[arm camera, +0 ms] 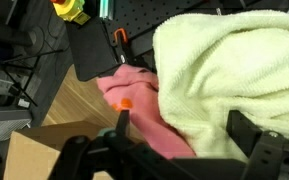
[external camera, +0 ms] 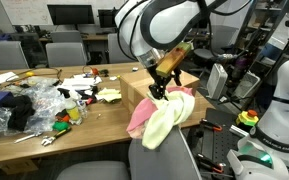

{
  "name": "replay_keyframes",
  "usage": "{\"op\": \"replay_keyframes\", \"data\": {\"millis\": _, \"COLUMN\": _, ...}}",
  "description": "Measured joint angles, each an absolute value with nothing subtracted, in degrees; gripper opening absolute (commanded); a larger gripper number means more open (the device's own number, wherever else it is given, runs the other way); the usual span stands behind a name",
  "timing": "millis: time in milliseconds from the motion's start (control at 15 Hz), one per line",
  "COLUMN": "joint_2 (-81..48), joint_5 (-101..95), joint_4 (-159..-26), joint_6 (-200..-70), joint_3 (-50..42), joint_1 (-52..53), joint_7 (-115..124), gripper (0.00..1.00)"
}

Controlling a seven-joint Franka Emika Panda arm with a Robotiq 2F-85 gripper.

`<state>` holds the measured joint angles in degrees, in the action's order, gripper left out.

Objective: Pick up the clothes on the box and put them on the box.

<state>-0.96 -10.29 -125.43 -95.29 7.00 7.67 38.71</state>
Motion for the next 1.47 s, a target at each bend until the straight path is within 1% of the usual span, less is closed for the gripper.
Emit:
{"op": "replay_keyframes", "data": {"millis": 867, "joint_2": 6.3, "joint_5": -10.0, "joint_4": -123.5, "joint_6": -95.9, "joint_3": 6.3, "joint_1": 5.5, "joint_7": 38.6, "gripper": 1.0}}
{"op": "replay_keyframes", "data": {"millis": 1467, "joint_2": 10.5, "joint_5": -10.2, "joint_4": -124.4, "joint_6": -95.9, "joint_3": 1.2, "joint_1": -2.0, "joint_7": 40.5, "gripper": 1.0}}
